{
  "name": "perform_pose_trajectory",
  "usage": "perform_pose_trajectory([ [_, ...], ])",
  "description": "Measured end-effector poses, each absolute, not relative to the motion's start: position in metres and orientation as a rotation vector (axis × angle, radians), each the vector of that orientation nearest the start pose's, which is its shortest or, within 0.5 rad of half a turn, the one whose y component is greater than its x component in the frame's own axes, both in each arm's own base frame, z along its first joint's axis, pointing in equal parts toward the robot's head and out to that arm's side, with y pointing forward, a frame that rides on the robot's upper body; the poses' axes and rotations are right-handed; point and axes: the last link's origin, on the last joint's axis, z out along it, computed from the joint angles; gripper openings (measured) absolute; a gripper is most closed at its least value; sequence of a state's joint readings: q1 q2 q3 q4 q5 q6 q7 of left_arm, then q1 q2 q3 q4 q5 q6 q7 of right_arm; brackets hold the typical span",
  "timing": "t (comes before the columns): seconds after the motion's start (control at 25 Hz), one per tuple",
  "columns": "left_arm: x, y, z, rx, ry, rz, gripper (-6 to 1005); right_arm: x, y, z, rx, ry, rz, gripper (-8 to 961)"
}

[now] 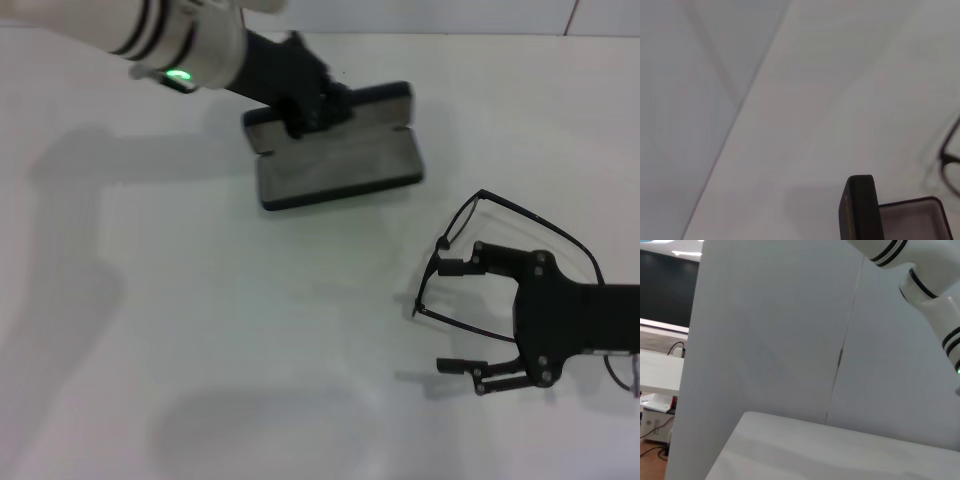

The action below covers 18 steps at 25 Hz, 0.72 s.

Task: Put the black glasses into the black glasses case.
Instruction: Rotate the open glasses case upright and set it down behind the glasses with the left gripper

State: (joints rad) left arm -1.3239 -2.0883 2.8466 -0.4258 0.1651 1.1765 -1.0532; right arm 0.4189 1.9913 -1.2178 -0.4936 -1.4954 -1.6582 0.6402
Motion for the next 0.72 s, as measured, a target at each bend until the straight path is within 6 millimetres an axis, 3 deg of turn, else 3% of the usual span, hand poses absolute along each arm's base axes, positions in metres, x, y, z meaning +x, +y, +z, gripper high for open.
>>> perform_pose_trajectory([
  [0.24, -0.129, 0.444, -0.060, -2.875, 0.353, 0.047, 214, 0.261, 0.271, -0.024, -2.767, -0.275, 0.889, 860],
  [0.72, -0.149, 0.438, -0.060, -2.876, 0.362, 0.063, 218, 0.260, 0.272, -0.025, -2.765, -0.262, 0.886, 859],
])
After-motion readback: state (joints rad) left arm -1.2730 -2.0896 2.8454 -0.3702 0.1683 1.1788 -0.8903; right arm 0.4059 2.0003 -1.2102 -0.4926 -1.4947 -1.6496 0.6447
